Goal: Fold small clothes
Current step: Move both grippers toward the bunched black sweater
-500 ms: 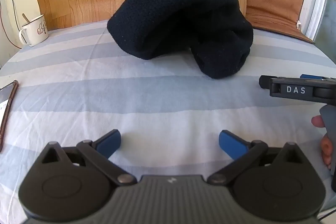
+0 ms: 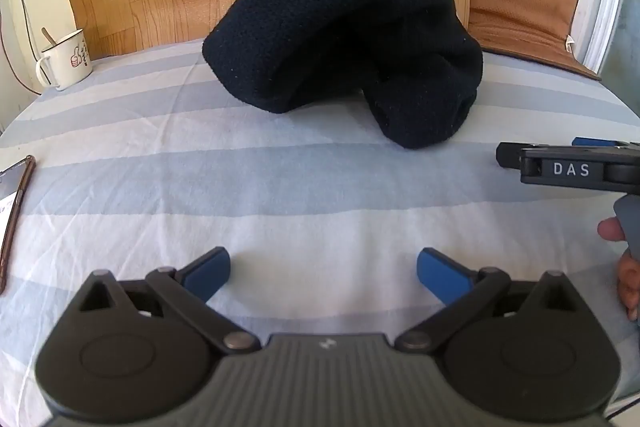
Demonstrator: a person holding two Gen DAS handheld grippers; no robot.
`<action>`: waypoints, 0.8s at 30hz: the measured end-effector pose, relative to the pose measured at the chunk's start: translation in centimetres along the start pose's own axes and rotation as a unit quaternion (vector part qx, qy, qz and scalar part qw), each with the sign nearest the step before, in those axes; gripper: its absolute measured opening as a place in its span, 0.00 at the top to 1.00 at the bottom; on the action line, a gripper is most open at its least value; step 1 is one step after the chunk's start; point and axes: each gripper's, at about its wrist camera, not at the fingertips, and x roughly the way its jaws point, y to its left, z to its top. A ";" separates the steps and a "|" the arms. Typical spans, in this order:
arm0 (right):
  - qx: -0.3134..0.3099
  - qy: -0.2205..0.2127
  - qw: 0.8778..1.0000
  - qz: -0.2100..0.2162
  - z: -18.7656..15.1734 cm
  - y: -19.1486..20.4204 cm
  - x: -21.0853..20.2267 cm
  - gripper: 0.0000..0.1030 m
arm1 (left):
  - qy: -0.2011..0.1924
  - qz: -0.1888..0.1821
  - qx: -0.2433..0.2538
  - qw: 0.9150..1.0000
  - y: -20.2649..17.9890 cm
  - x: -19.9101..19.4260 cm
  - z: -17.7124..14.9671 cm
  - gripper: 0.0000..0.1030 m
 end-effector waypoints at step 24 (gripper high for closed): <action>0.090 -0.060 0.984 0.143 3.5 -2.5 -0.8 0.33 | -0.060 -0.068 -0.093 0.991 9.7 -1.5 4.1 0.00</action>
